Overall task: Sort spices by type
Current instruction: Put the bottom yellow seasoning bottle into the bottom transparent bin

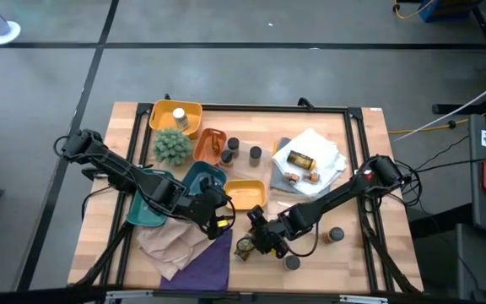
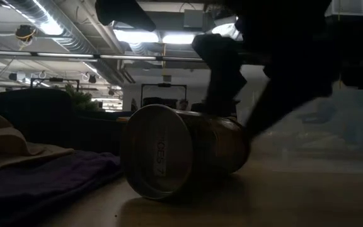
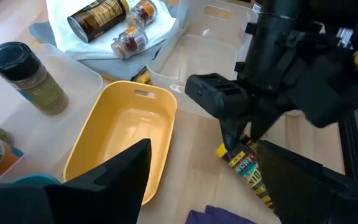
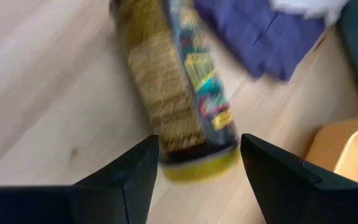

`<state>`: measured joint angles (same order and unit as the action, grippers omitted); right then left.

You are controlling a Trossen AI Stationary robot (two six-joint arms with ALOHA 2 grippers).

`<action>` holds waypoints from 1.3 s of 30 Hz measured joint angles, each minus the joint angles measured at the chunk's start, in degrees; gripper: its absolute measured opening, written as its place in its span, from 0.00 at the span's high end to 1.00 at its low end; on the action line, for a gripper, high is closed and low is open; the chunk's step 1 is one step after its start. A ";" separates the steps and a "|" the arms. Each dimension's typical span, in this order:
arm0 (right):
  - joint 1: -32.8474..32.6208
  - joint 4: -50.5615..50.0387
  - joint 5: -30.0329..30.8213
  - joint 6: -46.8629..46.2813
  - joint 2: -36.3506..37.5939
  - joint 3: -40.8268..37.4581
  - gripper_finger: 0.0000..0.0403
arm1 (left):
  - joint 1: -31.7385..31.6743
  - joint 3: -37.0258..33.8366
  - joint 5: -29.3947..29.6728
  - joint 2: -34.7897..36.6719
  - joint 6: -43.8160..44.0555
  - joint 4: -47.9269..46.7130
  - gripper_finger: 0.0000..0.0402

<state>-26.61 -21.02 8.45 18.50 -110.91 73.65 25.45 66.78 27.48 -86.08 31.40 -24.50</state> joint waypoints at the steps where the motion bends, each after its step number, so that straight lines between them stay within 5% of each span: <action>1: 0.00 -0.21 -0.02 0.04 -0.33 -0.04 0.43 | 0.00 0.00 0.00 0.00 0.29 -0.11 0.32; 23: 0.00 2.58 1.09 -0.39 -2.57 0.33 0.43 | 0.00 0.02 -0.02 0.00 0.20 -0.08 0.32; 39: 0.07 -0.08 0.56 -15.69 -2.59 0.35 0.43 | 0.00 0.02 0.00 0.00 2.98 -0.07 0.32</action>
<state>-26.55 -21.10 9.00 2.82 -113.50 74.00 25.45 66.81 27.48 -86.08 34.38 -24.57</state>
